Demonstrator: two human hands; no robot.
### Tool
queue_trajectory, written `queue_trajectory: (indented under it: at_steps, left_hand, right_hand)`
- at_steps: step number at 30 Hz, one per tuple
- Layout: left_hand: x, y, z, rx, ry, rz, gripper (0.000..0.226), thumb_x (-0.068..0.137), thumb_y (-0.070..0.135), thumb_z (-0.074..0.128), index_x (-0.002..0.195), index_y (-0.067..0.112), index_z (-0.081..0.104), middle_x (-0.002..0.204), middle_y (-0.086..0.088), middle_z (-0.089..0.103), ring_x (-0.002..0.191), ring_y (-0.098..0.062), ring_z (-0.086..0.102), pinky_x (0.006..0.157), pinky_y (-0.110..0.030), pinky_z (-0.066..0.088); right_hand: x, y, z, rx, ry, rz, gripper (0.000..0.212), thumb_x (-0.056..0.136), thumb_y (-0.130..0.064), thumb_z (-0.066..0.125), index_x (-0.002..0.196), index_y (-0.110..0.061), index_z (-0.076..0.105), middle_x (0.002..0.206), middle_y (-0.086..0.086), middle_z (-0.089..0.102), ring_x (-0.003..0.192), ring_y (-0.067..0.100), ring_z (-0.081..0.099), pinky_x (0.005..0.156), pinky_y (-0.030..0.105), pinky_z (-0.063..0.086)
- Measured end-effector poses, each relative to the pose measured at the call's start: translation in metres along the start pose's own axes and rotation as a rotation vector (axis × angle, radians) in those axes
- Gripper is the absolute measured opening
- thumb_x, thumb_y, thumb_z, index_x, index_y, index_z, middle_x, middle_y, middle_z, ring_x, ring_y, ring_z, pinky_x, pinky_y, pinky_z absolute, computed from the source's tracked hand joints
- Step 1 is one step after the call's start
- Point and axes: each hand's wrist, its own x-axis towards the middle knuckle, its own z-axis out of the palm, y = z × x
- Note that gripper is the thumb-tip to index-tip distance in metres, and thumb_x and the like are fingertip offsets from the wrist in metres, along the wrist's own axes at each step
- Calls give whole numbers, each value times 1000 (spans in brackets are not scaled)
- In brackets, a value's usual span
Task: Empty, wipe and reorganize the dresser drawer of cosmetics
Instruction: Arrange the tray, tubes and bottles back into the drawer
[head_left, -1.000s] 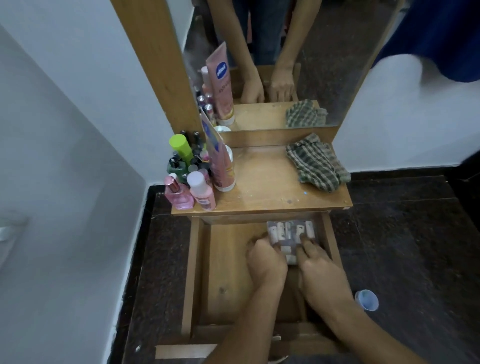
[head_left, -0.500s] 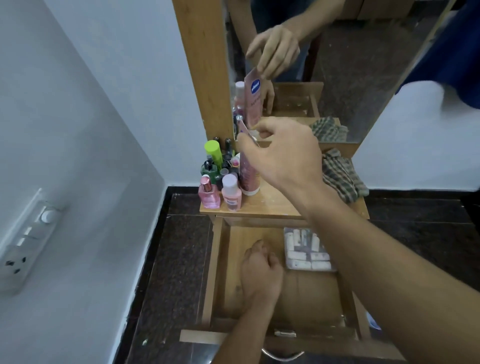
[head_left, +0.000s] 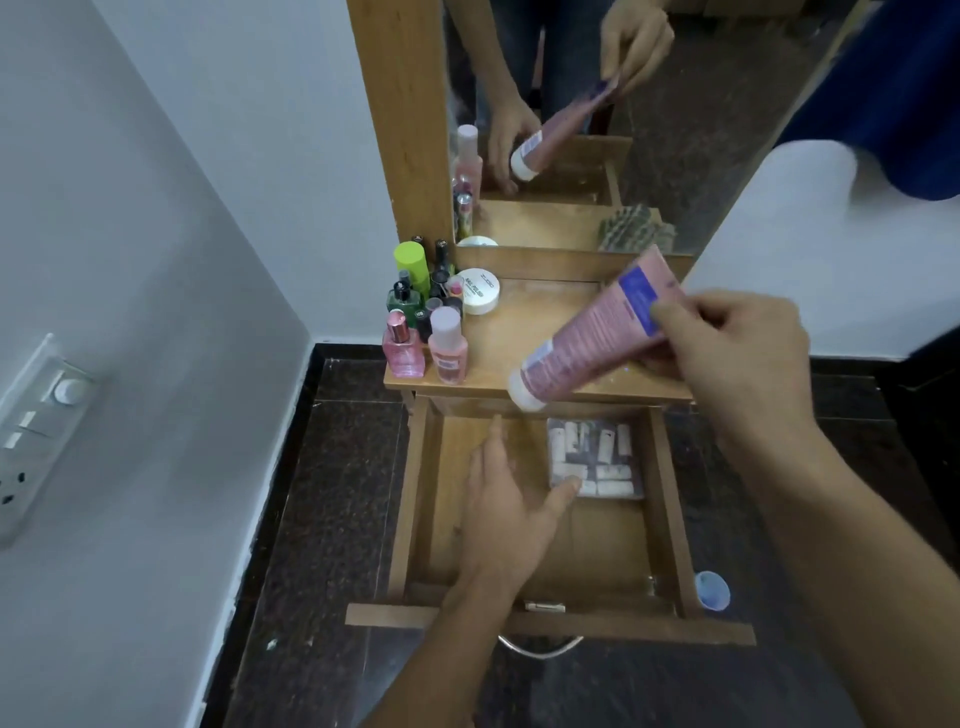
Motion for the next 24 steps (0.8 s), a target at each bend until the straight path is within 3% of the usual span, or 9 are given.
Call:
queue_trajectory:
  at_steps: [2, 5, 9, 13, 17, 24]
  left_hand:
    - [-2, -5, -4, -53, -75, 3, 131, 60, 75, 81, 160, 42, 2, 156, 18, 31, 123, 3, 52, 100, -37, 54]
    - [-1, -21, -6, -151, -193, -21, 140, 53, 64, 92, 160, 47, 3, 154, 18, 37, 116, 1, 58, 93, -38, 59]
    - [2, -37, -9, 87, -333, 11, 111, 65, 44, 93, 153, 54, 25, 137, 22, 50, 113, 1, 56, 96, -28, 54]
    - [5, -39, -6, 415, -406, 97, 87, 73, 37, 90, 147, 47, 44, 135, 11, 57, 125, -13, 55, 108, -39, 48]
    - [7, -41, -4, 645, -426, 134, 81, 79, 41, 83, 149, 47, 41, 149, 4, 50, 142, -23, 39, 117, -50, 37]
    - [30, -34, -15, 848, -239, 276, 71, 88, 32, 72, 152, 36, 40, 150, 4, 48, 138, -23, 43, 115, -42, 38]
  right_hand:
    - [-25, 33, -14, 44, -30, 147, 19, 92, -30, 63, 79, -29, 78, 73, 1, 76, 73, 20, 76, 77, 53, 62]
    - [-65, 81, -16, 98, -90, 327, 23, 97, -23, 64, 80, -31, 78, 79, -5, 78, 74, 13, 76, 74, 42, 64]
    - [-94, 131, 3, 268, -153, 625, 27, 97, -12, 66, 75, -20, 79, 84, 5, 79, 81, 17, 77, 69, 32, 61]
    - [-105, 158, 22, 350, -192, 855, 14, 97, -11, 67, 87, -7, 76, 90, 8, 79, 87, 19, 77, 64, 27, 61]
    - [-105, 163, 31, 450, -171, 928, 10, 97, -9, 66, 95, -2, 74, 87, 7, 80, 81, 14, 78, 62, 23, 60]
    - [-89, 144, 52, 570, -234, 892, 10, 98, -8, 65, 100, -3, 73, 94, 9, 80, 87, 17, 78, 72, 28, 63]
